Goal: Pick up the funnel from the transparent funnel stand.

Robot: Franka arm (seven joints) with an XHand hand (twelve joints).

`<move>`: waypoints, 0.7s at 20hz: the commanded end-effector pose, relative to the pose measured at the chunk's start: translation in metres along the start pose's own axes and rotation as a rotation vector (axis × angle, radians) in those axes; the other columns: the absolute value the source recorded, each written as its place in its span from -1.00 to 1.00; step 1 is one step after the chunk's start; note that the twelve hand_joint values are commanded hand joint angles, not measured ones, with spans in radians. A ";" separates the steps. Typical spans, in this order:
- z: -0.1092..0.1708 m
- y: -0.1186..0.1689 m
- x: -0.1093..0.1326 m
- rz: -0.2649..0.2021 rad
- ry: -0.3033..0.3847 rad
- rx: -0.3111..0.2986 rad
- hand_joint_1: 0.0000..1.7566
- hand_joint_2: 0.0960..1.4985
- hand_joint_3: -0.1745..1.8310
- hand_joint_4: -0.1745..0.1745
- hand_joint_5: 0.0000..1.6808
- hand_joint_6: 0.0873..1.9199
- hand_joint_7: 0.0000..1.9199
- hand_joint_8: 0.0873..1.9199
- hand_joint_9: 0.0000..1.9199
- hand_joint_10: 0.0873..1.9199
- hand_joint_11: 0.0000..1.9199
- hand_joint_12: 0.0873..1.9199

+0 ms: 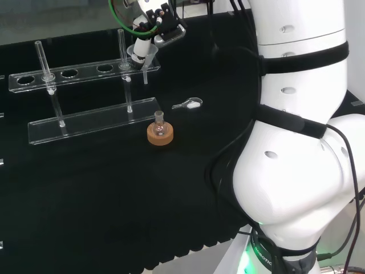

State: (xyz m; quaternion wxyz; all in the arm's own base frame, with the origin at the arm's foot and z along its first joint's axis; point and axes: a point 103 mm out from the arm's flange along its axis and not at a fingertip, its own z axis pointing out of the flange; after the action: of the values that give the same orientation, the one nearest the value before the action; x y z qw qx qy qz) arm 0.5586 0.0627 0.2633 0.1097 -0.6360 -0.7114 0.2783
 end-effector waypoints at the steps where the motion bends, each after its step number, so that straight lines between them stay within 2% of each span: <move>1: 0.001 -0.001 -0.005 0.010 -0.005 -0.001 -0.22 -0.11 -0.48 -0.05 -0.65 -1.00 -0.90 -0.38 -0.59 -0.34 -0.72 0.53; 4: -0.002 -0.002 -0.006 0.014 -0.025 -0.019 -0.21 -0.11 -0.46 -0.05 -0.62 -1.00 -0.87 -0.38 -0.56 -0.36 -0.73 0.53; 9: -0.006 -0.004 -0.005 0.020 -0.063 -0.075 -0.15 -0.13 -0.35 -0.03 -0.44 -1.00 -0.69 -0.37 -0.32 -0.46 -0.72 0.48; 14: -0.008 -0.007 -0.004 0.010 -0.056 -0.103 -0.11 -0.14 -0.32 -0.03 -0.33 -1.00 -0.52 -0.34 -0.20 -0.48 -0.69 0.45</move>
State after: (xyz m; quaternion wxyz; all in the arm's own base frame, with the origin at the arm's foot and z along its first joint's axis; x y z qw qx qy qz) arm 0.5589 0.0587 0.2713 0.0622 -0.6377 -0.7195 0.2680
